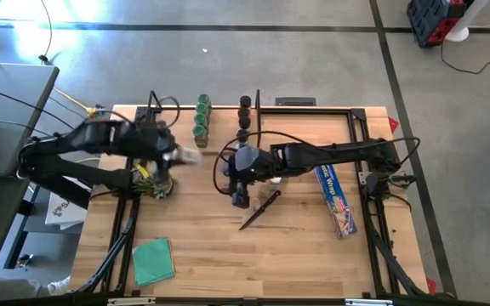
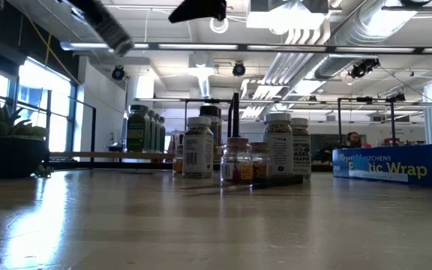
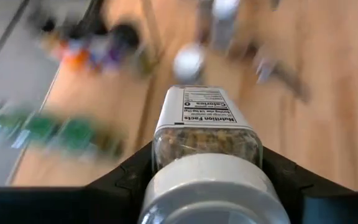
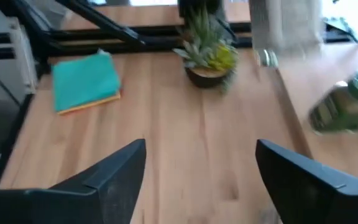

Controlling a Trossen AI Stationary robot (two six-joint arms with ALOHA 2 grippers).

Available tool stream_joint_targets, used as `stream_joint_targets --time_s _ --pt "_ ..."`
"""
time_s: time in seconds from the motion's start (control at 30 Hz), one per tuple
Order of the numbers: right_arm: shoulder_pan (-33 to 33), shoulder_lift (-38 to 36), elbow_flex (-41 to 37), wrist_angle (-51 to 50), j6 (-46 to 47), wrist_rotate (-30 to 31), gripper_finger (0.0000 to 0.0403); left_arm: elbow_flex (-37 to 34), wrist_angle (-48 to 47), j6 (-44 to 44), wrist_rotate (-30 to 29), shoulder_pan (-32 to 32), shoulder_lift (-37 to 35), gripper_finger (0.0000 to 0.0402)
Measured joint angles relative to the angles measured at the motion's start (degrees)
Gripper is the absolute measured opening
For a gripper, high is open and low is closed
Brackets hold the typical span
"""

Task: Shelf spices
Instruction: Put the white lid seasoning bottle on the shelf

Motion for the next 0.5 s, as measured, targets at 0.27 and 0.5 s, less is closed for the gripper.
stream_joint_targets --time_s 0.27,0.5 --pt "2.4 -0.8 -0.1 -3.9 2.2 3.6 0.0304 10.3 -17.8 13.5 1.0 17.8 7.4 0.0187" --pt "7.1 -0.8 -0.2 -4.0 4.4 6.2 0.0305 9.0 -18.3 31.9 4.9 29.1 14.6 0.0187"
